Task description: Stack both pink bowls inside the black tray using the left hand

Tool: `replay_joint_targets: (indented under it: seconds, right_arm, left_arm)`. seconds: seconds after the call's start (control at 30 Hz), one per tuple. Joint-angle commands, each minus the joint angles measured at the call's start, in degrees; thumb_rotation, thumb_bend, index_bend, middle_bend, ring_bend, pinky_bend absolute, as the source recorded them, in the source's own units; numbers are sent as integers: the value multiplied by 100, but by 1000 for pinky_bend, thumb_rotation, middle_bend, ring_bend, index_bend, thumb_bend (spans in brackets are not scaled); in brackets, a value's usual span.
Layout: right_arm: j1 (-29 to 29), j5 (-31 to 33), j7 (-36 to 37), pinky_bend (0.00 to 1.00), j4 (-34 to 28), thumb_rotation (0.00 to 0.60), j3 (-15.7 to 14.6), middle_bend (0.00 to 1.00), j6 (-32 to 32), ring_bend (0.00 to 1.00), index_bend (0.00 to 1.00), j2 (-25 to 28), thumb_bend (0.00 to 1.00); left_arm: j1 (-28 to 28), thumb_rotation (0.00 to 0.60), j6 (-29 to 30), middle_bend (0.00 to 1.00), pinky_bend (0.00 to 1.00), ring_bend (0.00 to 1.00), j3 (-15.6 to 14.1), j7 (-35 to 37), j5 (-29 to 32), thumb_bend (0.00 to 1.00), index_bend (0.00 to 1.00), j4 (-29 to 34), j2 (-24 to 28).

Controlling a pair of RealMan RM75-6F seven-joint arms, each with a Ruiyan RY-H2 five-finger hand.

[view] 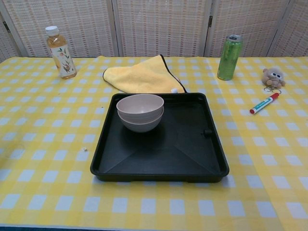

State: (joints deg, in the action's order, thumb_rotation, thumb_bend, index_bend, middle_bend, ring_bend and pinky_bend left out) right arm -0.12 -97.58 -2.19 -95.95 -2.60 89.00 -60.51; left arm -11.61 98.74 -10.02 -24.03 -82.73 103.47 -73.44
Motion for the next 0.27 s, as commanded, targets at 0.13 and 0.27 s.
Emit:
replay_joint_targets:
  seconds: [0.13,0.27]
  right_arm:
    - [39,118,-197,0,-40,600,40,0,-126,0,0,-87,214]
    - [18,182,-219,0,-29,600,33,0,-140,0,0,-86,214]
  left_arm:
    - [560,600,119,0,0,0,-173,422,-204,321,48,-473,261]
    - [551,600,-54,0,0,0,-22,508,-281,322,48,-505,284]
